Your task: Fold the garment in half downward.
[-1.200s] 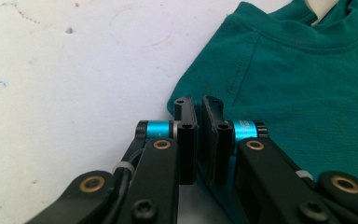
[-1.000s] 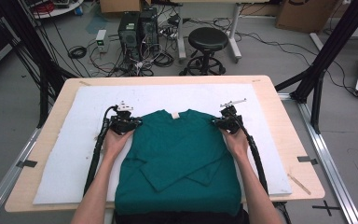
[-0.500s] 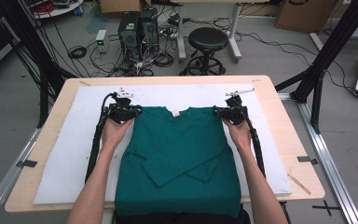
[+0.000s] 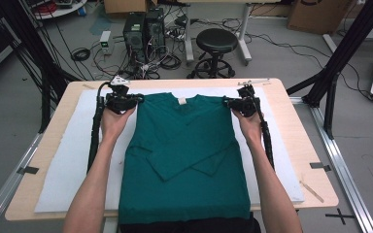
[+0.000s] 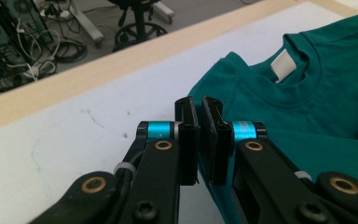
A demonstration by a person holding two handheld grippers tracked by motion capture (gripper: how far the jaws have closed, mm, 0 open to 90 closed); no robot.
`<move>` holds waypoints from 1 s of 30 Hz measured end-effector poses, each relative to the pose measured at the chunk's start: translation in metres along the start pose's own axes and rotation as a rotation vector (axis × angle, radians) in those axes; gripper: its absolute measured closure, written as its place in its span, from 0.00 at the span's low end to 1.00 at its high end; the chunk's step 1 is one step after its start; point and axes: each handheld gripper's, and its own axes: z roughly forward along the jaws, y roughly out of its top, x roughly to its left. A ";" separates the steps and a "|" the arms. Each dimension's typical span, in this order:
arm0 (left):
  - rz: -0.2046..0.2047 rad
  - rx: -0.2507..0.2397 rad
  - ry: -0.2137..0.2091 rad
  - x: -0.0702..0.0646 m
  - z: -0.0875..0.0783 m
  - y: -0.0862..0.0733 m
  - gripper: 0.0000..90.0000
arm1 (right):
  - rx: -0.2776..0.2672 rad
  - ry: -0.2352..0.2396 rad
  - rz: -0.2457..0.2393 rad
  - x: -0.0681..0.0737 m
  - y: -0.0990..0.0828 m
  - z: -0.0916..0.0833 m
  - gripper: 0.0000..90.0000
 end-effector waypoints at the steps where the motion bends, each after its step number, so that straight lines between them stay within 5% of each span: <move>1: 0.006 -0.003 0.003 0.000 -0.001 0.004 0.95 | -0.002 0.000 0.001 0.000 0.003 -0.001 0.94; 7: 0.028 -0.051 0.009 0.002 -0.011 0.020 0.95 | -0.042 0.005 -0.009 0.001 0.018 -0.011 0.94; 17: 0.014 -0.123 0.002 0.007 -0.026 0.024 0.95 | -0.112 0.026 -0.017 0.003 0.024 -0.025 0.94; 30: 0.008 -0.077 -0.055 0.006 -0.020 -0.006 0.94 | -0.018 0.025 -0.056 0.005 0.008 -0.012 0.94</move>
